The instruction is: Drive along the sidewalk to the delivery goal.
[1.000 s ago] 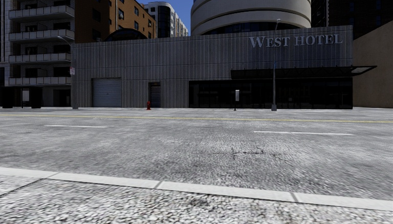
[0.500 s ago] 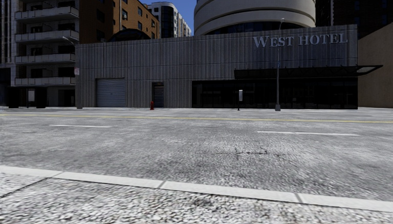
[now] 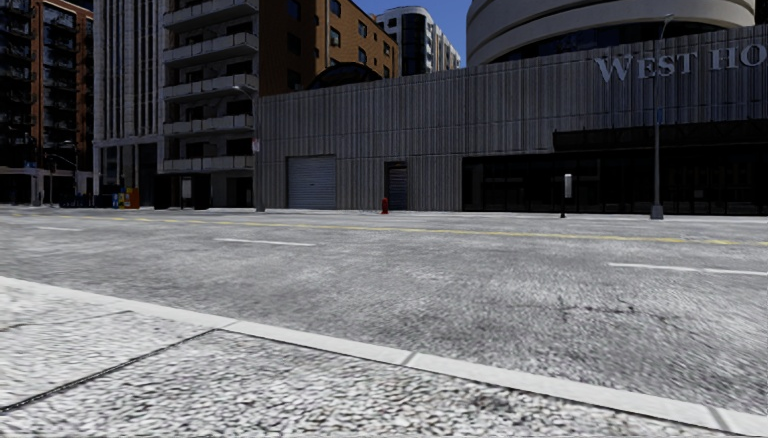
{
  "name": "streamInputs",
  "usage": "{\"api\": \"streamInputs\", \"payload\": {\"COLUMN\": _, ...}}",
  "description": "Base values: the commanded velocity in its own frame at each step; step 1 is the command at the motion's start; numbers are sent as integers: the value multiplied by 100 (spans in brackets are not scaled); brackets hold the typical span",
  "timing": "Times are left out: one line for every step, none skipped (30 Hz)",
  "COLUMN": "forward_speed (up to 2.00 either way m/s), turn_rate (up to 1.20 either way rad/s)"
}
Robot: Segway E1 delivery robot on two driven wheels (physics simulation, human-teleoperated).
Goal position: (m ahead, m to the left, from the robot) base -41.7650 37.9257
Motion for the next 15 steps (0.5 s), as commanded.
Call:
{"api": "streamInputs", "payload": {"forward_speed": 0, "turn_rate": 59}}
{"api": "streamInputs", "payload": {"forward_speed": 0, "turn_rate": 59}}
{"api": "streamInputs", "payload": {"forward_speed": 0, "turn_rate": 59}}
{"api": "streamInputs", "payload": {"forward_speed": 0, "turn_rate": 59}}
{"api": "streamInputs", "payload": {"forward_speed": 0, "turn_rate": 59}}
{"api": "streamInputs", "payload": {"forward_speed": 0, "turn_rate": 59}}
{"api": "streamInputs", "payload": {"forward_speed": 0, "turn_rate": 59}}
{"api": "streamInputs", "payload": {"forward_speed": 6, "turn_rate": 59}}
{"api": "streamInputs", "payload": {"forward_speed": 15, "turn_rate": 59}}
{"api": "streamInputs", "payload": {"forward_speed": 26, "turn_rate": 59}}
{"api": "streamInputs", "payload": {"forward_speed": 26, "turn_rate": 59}}
{"api": "streamInputs", "payload": {"forward_speed": 38, "turn_rate": 59}}
{"api": "streamInputs", "payload": {"forward_speed": 46, "turn_rate": 59}}
{"api": "streamInputs", "payload": {"forward_speed": 50, "turn_rate": 60}}
{"api": "streamInputs", "payload": {"forward_speed": 50, "turn_rate": 60}}
